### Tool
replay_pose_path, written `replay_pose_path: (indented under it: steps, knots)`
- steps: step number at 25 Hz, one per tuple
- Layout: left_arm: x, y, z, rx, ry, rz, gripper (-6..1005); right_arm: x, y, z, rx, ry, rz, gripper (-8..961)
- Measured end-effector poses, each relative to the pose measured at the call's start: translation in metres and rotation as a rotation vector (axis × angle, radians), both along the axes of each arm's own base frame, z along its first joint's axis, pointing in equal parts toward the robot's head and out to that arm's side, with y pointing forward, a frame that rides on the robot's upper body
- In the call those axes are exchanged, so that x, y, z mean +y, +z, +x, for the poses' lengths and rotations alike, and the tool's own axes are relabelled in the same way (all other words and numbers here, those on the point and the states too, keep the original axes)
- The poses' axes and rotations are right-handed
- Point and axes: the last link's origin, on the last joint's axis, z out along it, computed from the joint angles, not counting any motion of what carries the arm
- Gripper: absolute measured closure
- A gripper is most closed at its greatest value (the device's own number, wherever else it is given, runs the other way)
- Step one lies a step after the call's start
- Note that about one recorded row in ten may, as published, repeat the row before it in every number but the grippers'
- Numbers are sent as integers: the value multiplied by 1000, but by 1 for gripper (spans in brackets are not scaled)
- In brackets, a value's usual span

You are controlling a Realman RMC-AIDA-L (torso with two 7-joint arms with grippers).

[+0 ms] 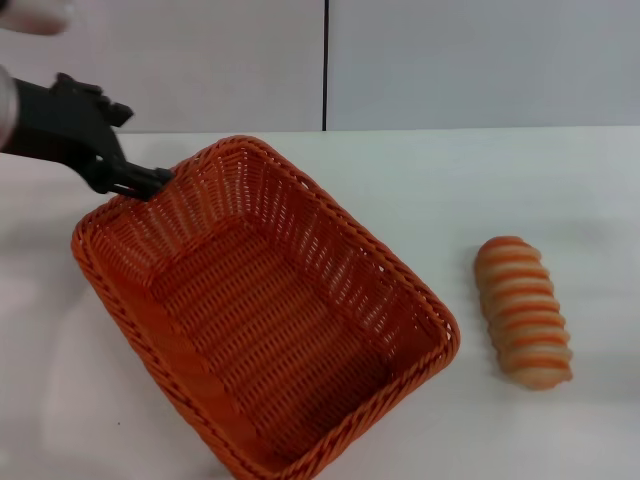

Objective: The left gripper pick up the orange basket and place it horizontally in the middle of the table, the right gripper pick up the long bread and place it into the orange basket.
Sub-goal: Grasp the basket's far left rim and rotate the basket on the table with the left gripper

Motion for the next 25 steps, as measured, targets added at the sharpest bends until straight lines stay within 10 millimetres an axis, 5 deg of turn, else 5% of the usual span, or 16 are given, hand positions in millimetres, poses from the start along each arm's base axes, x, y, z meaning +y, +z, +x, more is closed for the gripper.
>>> replay_pose_path:
  steps: [13,25]
  knots:
    - [16,-55,5,39,17,-71,188,0,-2,2,-3,-14,-15,370]
    - [28,-58,-1,97,-5,19,190,-1,-4,6,-12,-34,-32,371]
